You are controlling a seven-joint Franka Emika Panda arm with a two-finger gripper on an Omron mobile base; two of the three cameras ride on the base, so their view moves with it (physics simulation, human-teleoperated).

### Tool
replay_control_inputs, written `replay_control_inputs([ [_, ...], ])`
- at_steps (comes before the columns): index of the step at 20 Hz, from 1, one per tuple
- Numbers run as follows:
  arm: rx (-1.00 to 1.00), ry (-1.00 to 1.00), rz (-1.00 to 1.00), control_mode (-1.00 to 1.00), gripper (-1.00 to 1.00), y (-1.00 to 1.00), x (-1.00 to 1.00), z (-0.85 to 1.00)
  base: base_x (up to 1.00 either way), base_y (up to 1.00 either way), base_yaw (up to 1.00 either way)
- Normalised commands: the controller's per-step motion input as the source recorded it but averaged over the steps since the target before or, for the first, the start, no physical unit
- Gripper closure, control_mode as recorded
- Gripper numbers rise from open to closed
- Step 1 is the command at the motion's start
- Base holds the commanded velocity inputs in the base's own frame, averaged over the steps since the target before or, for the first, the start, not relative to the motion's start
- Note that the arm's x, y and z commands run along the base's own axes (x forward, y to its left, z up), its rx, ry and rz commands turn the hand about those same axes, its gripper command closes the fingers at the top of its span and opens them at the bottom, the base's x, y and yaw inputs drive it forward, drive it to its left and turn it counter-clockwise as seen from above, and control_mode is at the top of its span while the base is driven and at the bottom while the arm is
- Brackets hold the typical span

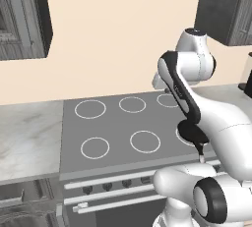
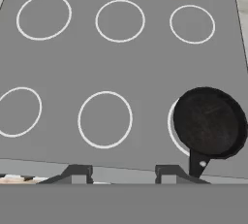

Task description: Put the eggplant and bell pepper in the pan. Then turn on the front right burner and set the heat to medium.

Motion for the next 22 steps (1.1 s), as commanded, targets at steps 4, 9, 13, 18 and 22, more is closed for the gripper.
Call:
replay_control_inputs([
  [4,0.0,0.0,-0.02,-1.0,-1.0,0.0,0.0,0.0,0.0,0.0,0.0],
  [9,0.0,-0.01,-0.05,-1.0,-1.0,-0.23,0.0,0.0,0.0,0.0,0.0],
  [13,-0.01,0.0,-0.04,-1.0,-1.0,-0.55,0.0,0.0,0.0,0.0,0.0],
  [18,-0.01,0.0,-0.06,-1.0,-1.0,-0.89,0.03,0.0,0.0,0.0,0.0],
  [22,0.0,0.0,-0.08,-1.0,-1.0,-1.0,0.0,-0.02,0.0,0.0,0.0],
])
